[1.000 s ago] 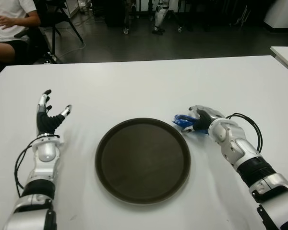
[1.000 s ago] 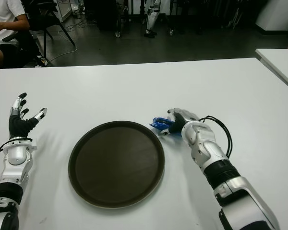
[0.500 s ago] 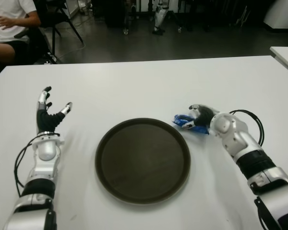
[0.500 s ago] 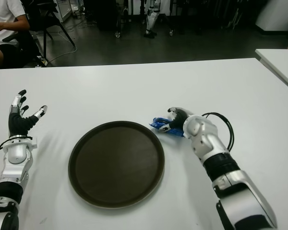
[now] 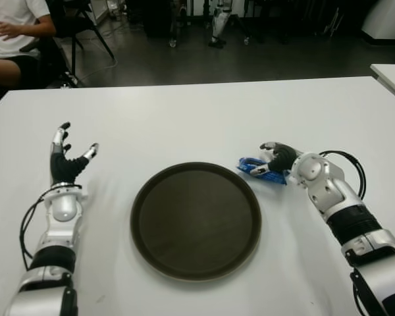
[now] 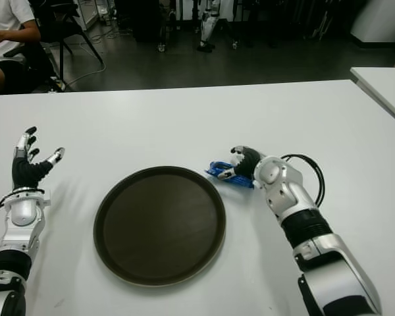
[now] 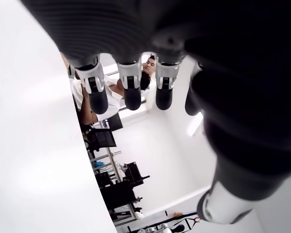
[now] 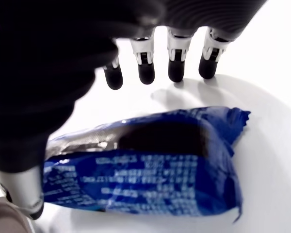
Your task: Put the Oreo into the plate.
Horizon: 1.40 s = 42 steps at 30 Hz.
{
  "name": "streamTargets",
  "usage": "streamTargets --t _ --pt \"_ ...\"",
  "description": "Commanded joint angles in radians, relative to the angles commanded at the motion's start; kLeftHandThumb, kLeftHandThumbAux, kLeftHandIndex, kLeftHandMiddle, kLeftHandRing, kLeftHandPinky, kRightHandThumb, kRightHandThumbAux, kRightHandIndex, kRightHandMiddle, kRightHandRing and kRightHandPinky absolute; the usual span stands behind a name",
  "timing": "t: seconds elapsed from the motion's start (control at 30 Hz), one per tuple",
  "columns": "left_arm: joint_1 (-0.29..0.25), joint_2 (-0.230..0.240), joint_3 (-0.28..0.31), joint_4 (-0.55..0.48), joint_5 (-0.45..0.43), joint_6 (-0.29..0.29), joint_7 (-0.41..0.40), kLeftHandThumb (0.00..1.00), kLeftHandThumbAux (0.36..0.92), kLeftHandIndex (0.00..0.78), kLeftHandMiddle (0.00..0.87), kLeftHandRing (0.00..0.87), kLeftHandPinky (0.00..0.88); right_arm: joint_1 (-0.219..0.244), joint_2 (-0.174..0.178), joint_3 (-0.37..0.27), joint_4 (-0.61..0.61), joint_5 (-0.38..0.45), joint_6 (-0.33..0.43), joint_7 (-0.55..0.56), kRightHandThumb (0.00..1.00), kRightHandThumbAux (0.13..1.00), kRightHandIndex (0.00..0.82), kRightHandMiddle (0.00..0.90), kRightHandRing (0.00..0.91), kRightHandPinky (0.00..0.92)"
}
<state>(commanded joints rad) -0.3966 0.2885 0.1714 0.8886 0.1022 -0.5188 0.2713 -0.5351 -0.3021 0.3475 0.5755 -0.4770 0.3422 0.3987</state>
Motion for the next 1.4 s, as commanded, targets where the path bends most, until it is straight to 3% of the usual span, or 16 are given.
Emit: streamTargets --t 0.4,0.97,1.03,1.1,1.4 --pt "0.01 0.003 -0.006 -0.027 0.014 0.034 0.012 0.0 0.774 0.001 0.021 0.025 0.024 0.003 -0.019 0.042 -0.021 -0.044 0.01 -0.025 0.0 0.641 0.0 0.0 0.0 0.0" --pt "0.038 -0.016 -0.002 -0.114 0.003 0.112 0.014 0.0 0.712 0.0 0.013 0.026 0.043 0.0 -0.026 0.051 -0.057 -0.045 0.071 0.011 0.0 0.661 0.0 0.003 0.0 0.0" --pt "0.029 -0.015 -0.001 -0.096 0.001 0.113 0.015 0.0 0.711 0.0 0.013 0.027 0.042 -0.001 -0.026 0.052 -0.057 -0.046 0.072 0.011 0.0 0.662 0.0 0.003 0.0 0.0" --pt "-0.009 -0.001 0.008 -0.007 -0.01 0.1 0.003 0.0 0.71 0.0 0.012 0.028 0.041 0.001 -0.026 0.052 -0.057 -0.047 0.07 0.006 0.0 0.662 0.0 0.003 0.0 0.0" --pt "-0.002 0.005 0.0 0.001 0.006 0.058 0.019 0.0 0.714 0.0 0.004 0.019 0.021 0.003 -0.023 0.09 -0.068 -0.092 0.1 -0.009 0.0 0.658 0.0 0.0 0.0 0.0"
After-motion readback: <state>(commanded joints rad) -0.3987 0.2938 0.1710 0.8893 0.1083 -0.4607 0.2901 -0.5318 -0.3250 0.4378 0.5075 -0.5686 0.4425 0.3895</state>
